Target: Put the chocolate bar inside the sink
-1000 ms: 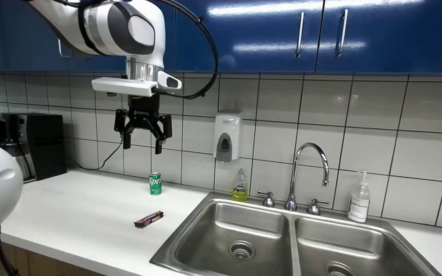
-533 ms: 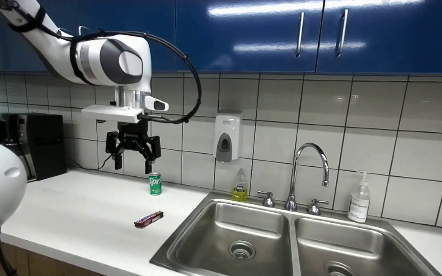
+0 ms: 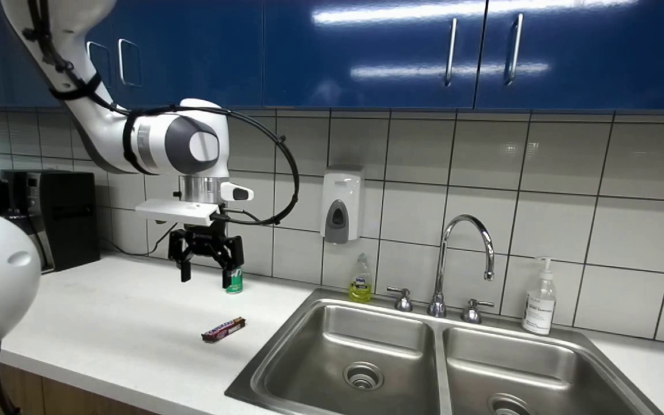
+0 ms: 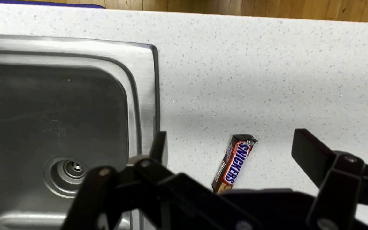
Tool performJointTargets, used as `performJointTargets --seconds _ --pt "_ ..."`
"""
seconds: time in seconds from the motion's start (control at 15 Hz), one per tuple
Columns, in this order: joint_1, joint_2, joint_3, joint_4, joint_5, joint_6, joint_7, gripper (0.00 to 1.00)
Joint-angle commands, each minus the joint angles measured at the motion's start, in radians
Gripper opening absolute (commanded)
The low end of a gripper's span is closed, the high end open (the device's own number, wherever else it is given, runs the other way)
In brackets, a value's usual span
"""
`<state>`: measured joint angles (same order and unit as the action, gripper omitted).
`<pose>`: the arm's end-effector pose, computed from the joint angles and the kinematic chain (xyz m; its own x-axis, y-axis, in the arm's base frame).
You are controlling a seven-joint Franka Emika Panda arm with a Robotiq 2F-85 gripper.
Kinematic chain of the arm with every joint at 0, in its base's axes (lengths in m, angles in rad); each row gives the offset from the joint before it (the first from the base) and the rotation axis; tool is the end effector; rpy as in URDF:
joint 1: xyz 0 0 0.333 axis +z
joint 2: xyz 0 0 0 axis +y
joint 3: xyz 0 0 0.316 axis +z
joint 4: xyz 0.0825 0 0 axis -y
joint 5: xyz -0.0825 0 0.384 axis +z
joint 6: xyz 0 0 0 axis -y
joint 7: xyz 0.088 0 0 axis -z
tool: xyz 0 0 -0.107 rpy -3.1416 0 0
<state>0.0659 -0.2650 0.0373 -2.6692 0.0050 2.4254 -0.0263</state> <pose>0.4043 0.0413 0.3256 0.9920 0.1243 0.0209 0.1242 -0.9922 0.0070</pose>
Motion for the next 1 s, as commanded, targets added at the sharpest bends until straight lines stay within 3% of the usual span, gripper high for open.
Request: performJointTargets --seconds 0.0,0.93 --pt "-0.001 0.127 0.032 0.071 -0.02 0.056 0.061 1.0" --pt "0.037 0.482 0.03 0.319 -0.069 0.093 0.183 1.0"
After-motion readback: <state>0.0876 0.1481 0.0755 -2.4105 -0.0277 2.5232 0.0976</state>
